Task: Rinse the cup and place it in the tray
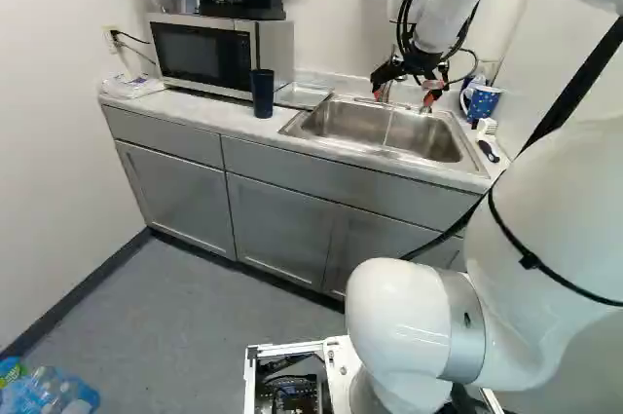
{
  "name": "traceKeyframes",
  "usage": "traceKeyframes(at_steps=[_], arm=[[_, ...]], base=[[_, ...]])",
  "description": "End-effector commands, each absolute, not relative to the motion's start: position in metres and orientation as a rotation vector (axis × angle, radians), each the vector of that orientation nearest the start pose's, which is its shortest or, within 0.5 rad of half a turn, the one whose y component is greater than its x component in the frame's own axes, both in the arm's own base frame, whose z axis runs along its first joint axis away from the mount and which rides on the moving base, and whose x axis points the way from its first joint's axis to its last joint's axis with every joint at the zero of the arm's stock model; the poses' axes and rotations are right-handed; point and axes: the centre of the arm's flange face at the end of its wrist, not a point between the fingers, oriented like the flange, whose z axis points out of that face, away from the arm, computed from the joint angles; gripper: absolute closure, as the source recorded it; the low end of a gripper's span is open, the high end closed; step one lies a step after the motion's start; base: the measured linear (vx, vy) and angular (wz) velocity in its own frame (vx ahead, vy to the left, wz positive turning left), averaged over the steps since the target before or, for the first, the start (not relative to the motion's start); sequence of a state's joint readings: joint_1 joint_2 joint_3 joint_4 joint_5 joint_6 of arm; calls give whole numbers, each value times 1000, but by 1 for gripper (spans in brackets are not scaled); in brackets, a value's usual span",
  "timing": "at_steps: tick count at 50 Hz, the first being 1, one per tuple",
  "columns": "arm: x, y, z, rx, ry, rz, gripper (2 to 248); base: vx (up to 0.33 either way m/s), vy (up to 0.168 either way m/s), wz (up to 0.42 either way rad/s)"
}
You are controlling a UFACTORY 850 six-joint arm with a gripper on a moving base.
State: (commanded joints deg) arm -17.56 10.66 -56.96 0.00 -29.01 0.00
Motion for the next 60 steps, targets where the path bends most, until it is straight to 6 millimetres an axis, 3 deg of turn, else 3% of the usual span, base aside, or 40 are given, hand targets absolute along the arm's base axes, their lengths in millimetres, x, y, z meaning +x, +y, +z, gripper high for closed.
traceKeyframes(at_steps=[60], arm=[[421, -35, 653, -2986, 124, -1053, 3]], base=[[0, 0, 0]])
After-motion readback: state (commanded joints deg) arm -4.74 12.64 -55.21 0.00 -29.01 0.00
